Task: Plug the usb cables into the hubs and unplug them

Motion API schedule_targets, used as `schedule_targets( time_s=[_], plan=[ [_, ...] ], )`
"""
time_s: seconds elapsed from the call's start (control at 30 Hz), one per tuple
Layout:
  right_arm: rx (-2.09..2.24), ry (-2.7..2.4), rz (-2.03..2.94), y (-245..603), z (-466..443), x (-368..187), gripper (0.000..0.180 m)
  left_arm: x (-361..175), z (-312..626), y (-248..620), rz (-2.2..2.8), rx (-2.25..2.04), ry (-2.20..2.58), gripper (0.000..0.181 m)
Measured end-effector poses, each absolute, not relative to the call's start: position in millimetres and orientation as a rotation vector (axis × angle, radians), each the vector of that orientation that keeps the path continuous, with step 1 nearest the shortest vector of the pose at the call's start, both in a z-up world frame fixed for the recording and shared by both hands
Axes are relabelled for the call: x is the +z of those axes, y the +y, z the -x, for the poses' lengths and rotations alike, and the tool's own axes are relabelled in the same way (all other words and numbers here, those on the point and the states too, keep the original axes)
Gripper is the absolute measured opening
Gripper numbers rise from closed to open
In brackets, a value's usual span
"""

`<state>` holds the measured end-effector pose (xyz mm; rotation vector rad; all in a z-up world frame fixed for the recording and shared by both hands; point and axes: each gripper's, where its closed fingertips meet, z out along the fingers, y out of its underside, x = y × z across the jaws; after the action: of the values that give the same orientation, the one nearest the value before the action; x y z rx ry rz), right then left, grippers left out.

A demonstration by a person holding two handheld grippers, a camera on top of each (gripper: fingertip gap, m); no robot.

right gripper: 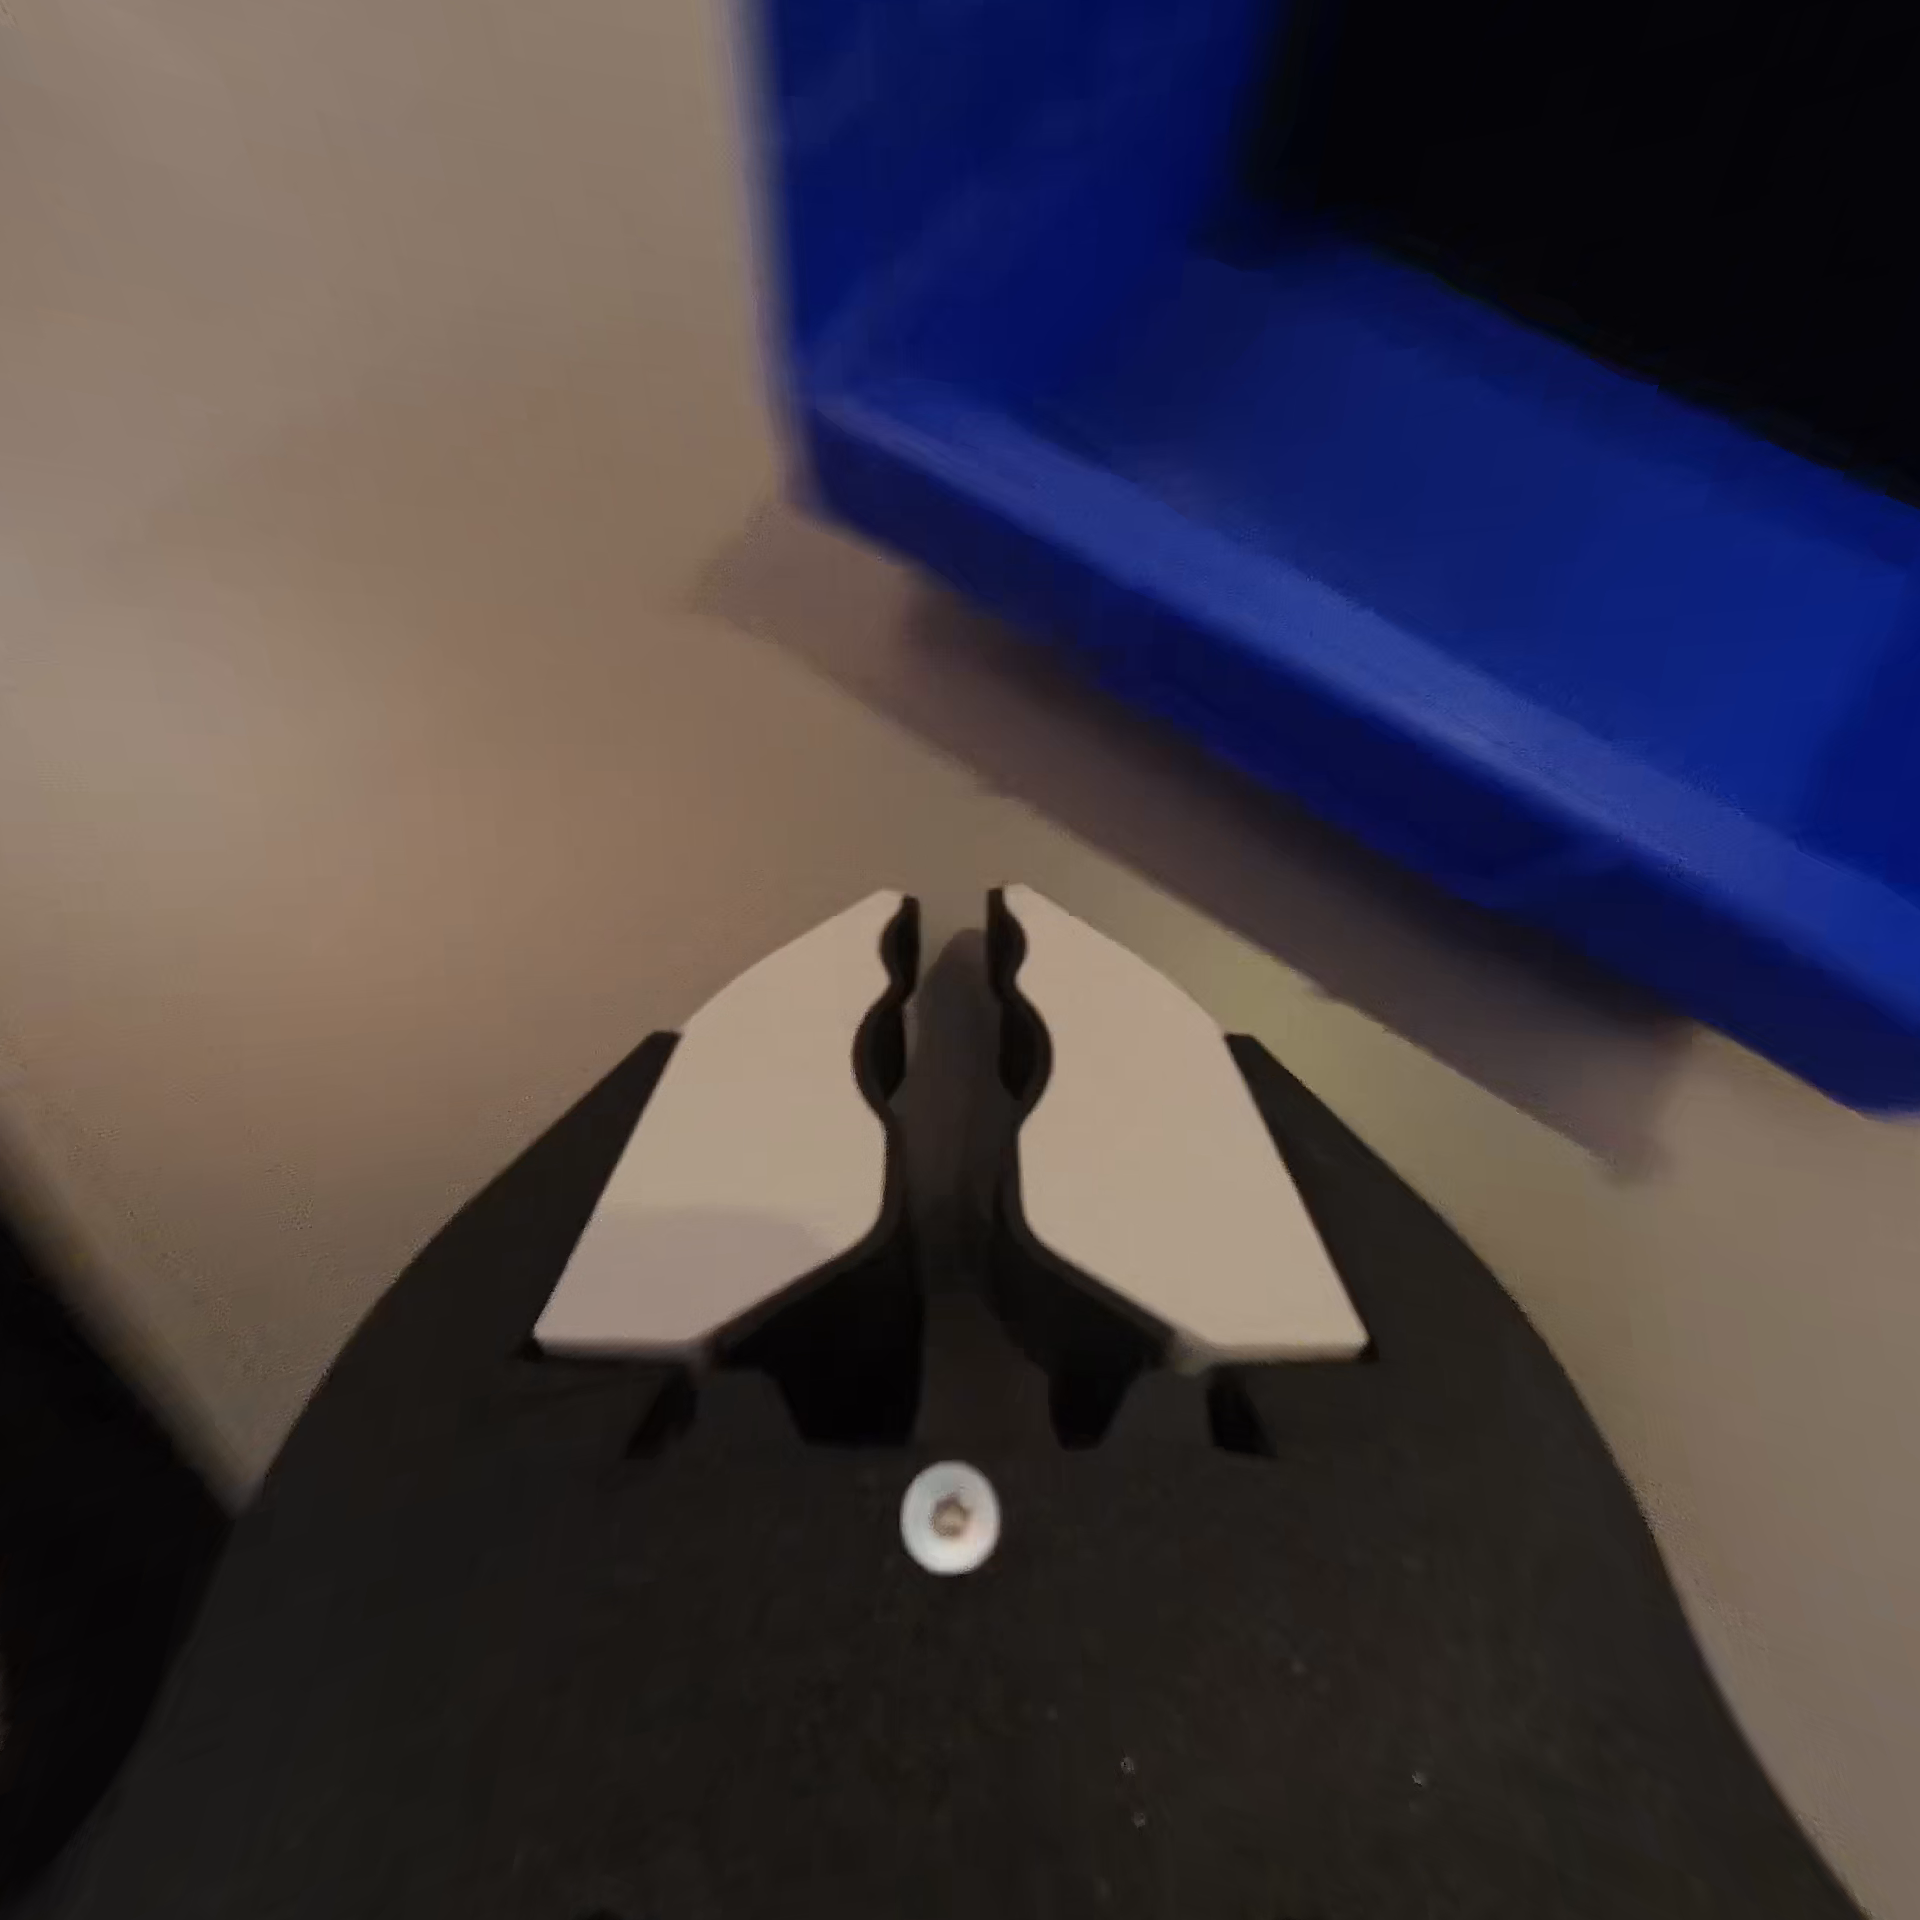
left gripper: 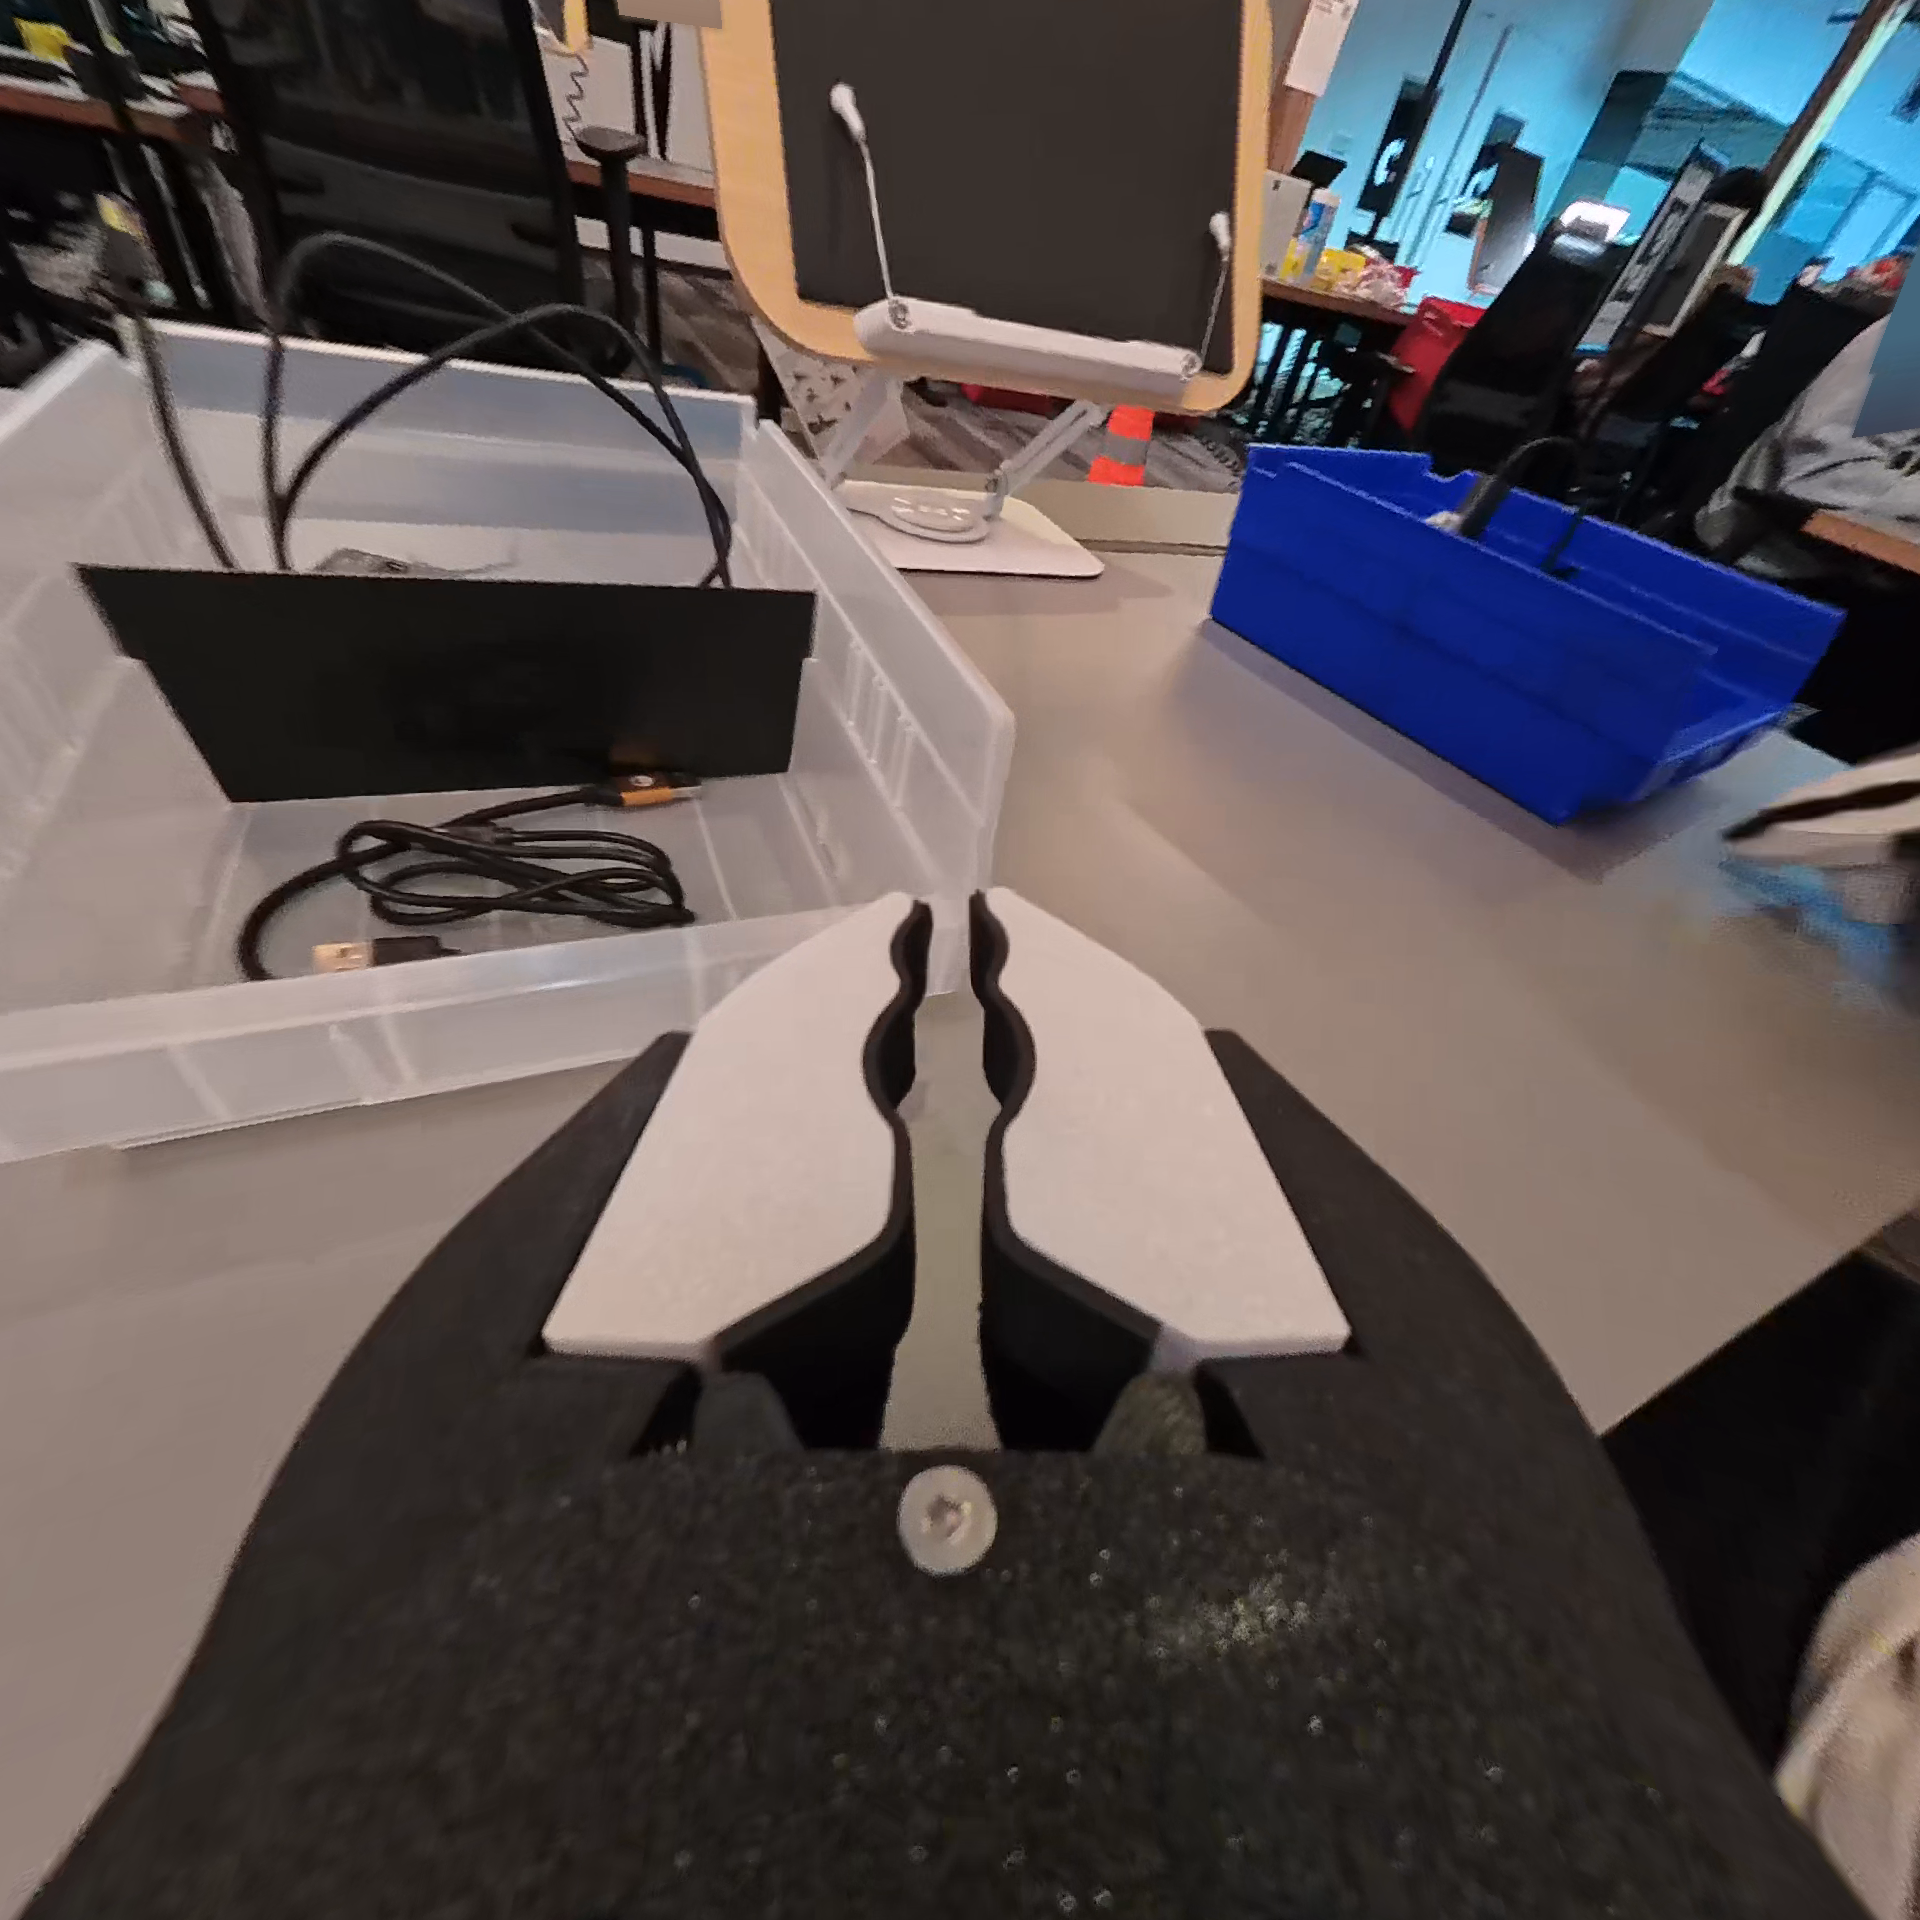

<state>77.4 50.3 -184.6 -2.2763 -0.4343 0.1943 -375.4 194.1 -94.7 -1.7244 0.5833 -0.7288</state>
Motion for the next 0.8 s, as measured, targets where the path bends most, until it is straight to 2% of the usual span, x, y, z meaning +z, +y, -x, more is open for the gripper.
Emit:
schedule_targets(
  time_s=[0.03,0.1,0.17,0.3,0.47,0.63,0.8],
  plan=[
    [0.057,-0.328,2.290,61.1,-95.9,-184.9,0.012,-96.1,370.3,194.0,1.728,-0.763,0.578,0.006],
    [-0.106,-0.201,2.241,72.8,-117.8,-176.3,0.000,-101.4,360.6,193.9,1.748,-0.814,0.576,0.006],
    [-0.166,-0.128,2.126,77.8,-126.7,-158.0,0.000,-106.4,353.5,193.1,1.779,-0.841,0.596,0.006],
    [0.044,-0.020,1.994,71.4,-121.7,-136.0,0.000,-103.5,351.4,193.5,1.756,-0.827,0.602,0.005],
    [0.284,-0.164,1.904,61.5,-97.0,-121.2,0.000,-104.0,335.9,188.2,1.745,-0.850,0.649,0.005],
    [-0.145,0.043,1.845,72.5,-174.1,-104.0,0.001,-105.6,308.8,182.1,1.735,-0.901,0.726,0.006],
    [-0.321,0.147,1.841,68.8,-214.3,-98.1,0.016,-102.3,304.0,179.1,1.722,-0.904,0.734,0.006]
  ],
)
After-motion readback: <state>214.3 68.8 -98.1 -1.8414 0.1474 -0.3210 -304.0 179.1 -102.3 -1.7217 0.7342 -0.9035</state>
